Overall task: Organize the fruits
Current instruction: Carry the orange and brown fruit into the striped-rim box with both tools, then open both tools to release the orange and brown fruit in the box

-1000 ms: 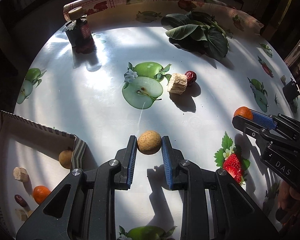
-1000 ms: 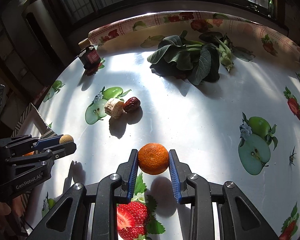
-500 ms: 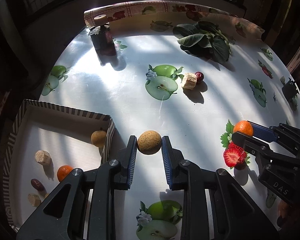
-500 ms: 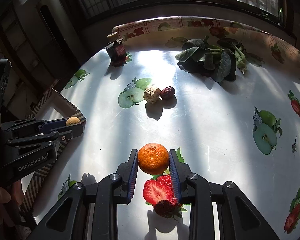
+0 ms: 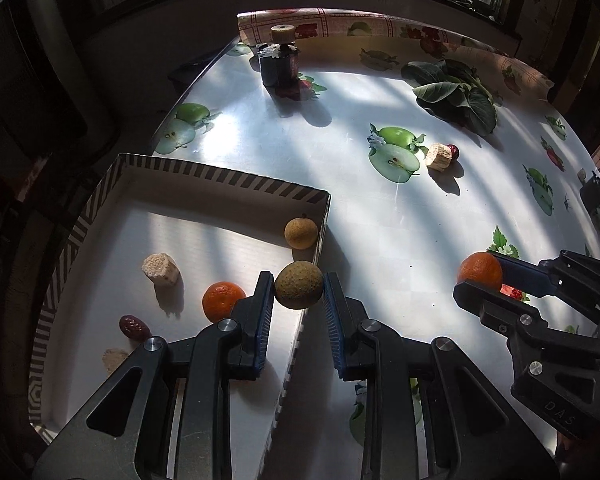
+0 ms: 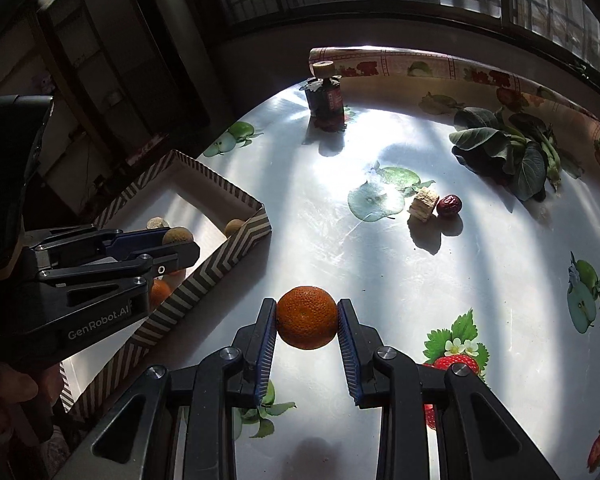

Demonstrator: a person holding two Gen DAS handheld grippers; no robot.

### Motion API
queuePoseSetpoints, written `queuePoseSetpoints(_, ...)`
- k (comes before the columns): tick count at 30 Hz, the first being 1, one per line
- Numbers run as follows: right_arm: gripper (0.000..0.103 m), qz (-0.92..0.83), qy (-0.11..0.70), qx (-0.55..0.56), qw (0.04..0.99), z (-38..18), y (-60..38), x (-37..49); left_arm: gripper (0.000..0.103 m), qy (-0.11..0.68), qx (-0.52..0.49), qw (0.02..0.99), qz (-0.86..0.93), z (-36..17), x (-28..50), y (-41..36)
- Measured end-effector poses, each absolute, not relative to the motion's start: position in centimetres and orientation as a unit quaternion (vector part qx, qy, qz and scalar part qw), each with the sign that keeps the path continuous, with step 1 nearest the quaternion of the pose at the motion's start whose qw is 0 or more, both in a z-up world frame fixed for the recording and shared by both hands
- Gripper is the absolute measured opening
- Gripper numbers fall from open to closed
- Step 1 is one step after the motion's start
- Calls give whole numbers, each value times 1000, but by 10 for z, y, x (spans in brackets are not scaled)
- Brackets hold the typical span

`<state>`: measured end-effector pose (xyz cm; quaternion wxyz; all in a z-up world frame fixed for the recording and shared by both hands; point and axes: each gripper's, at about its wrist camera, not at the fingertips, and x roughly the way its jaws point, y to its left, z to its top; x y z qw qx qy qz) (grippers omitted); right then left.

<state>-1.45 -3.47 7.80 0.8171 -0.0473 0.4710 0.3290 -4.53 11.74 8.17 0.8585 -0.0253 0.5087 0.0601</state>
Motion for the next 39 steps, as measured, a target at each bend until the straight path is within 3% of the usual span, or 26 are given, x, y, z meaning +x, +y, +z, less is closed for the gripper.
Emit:
queuePoseSetpoints(21,29,444,457,-111,763,83,80,-62,24,521,-82,836,152,69,-124,226)
queuePoseSetpoints(39,29,488,492,-148,705,41,135,-87,24,536,-89,824,161,49,-129,240)
